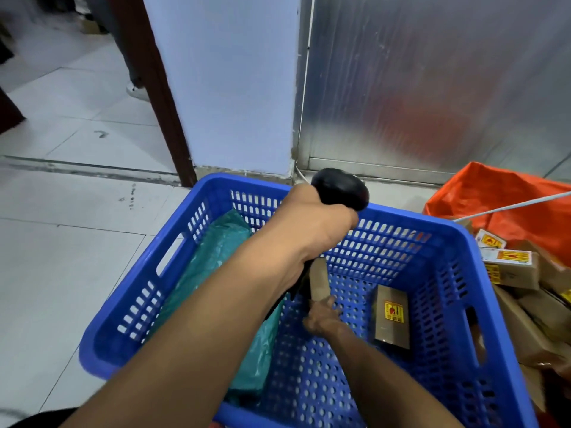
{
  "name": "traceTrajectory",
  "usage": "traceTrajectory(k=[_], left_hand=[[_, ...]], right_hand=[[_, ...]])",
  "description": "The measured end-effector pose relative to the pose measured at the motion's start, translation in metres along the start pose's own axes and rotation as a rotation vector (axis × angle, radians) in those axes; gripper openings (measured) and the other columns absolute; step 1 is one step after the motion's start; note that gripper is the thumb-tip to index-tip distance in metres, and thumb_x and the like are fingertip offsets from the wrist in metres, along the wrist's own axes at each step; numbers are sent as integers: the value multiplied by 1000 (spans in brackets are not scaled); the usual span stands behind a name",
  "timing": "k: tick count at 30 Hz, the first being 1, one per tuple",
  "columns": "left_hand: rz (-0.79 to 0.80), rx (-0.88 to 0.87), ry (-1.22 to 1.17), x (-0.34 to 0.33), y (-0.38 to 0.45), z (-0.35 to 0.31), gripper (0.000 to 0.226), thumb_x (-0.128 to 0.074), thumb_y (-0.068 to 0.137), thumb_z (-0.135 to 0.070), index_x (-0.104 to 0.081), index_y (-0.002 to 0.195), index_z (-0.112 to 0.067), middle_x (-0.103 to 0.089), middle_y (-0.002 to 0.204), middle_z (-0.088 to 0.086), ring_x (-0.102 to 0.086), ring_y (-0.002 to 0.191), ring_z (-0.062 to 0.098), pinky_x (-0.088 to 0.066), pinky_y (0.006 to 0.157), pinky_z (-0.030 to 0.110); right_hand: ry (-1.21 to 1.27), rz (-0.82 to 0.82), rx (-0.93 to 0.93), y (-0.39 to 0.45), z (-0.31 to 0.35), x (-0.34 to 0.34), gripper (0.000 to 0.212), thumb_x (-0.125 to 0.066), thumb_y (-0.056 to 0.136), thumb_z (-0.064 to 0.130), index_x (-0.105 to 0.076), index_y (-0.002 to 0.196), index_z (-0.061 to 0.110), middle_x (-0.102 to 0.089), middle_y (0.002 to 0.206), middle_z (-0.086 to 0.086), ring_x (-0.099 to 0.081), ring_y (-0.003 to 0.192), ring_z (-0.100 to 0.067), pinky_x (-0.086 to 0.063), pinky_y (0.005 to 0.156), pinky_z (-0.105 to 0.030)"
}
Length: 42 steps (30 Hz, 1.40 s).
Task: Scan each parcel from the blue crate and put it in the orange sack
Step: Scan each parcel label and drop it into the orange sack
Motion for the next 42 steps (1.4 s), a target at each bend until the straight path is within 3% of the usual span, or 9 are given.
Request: traceTrajectory(k=[5, 7, 10, 16, 21, 28, 33, 37, 42], left_hand=[[7, 3, -32, -3, -1, -2, 31, -70, 78, -18, -67, 107, -7, -69, 88, 9, -62, 74, 23, -47, 68, 30], [5, 13, -30, -2, -3, -2, 32, -70, 80, -18, -66, 109, -8, -72, 94, 10, -63, 76, 23, -48, 69, 30], [-6, 9, -42, 2, -4, -3, 28, -70, 82, -15, -66, 108, -8, -73, 95, 12, -62, 75, 23, -48, 71, 31], [-31, -10, -48, 7, -6, -12, 28, -70, 82, -15, -66, 110, -8, -72, 92, 10, -62, 67, 18, -51, 69, 29], [-37, -9, -52, 6, -13, -15, 27, -68, 84, -12, -65, 111, -8, -73, 96, 12, -60, 69, 19, -48, 68, 28], [-15, -6, -26, 4, -21, -19, 26, -68, 87, -13, -62, 111, -8, -74, 106, 16, -61, 74, 20, -48, 69, 29], [-33, -23, -19, 6, -23, -21, 23, -69, 88, -14, -59, 108, -8, -73, 106, 17, -60, 72, 19, -47, 70, 28], [-26, -32, -6, 2, -23, -20, 26, -70, 87, -13, -64, 111, -6, -75, 101, 18, -60, 70, 20, -47, 70, 28], [-8, -52, 11, -4, -21, -15, 22, -71, 85, -9, -66, 107, -9, -72, 92, 12, -62, 72, 20, -49, 71, 32]], right_hand=[[172, 29, 4, 8, -3, -6, 66, -50, 99, 12, -23, 157, 25, 27, 161, -17, -8, 148, -49, -40, 109, -48], [176, -40, 32, 1, -1, 3, 60, -51, 97, 14, -33, 153, 22, 1, 162, -24, -25, 143, -45, -40, 102, -44], [160, -203, 72, -11, -6, 18, 52, -54, 95, 19, -45, 145, 18, -33, 148, -24, -36, 135, -43, -35, 108, -45], [231, -416, 106, -39, -25, 52, 46, -72, 90, 26, -39, 121, 26, -28, 125, -13, -35, 122, -34, -42, 94, -42], [207, -632, 76, -65, -47, 78, 70, -90, 68, 27, -35, 111, 31, -31, 119, -9, -41, 113, -28, -42, 78, -33], [204, -842, 107, -103, -54, 110, 71, -78, 67, 53, -28, 109, 26, -40, 101, -8, -47, 81, -21, -51, 69, -33], [438, -689, 149, -118, -56, 129, 53, -59, 88, 56, -22, 108, 23, -59, 101, -6, -58, 75, -23, -41, 67, -34], [1130, -334, 121, -113, -63, 130, 44, -47, 96, 55, -29, 113, 19, -59, 92, -21, -60, 62, -28, -59, 67, -49], [1365, 136, 56, -132, -55, 131, 75, -42, 90, 71, -59, 114, 2, -58, 90, -21, -60, 76, -30, -60, 78, -47]])
Point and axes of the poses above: each hand's wrist, its own y-axis towards the middle knuckle, its own x-axis out of the back of the hand, z = x × y, the point moved 9 cm from there along y, towards the middle knuckle
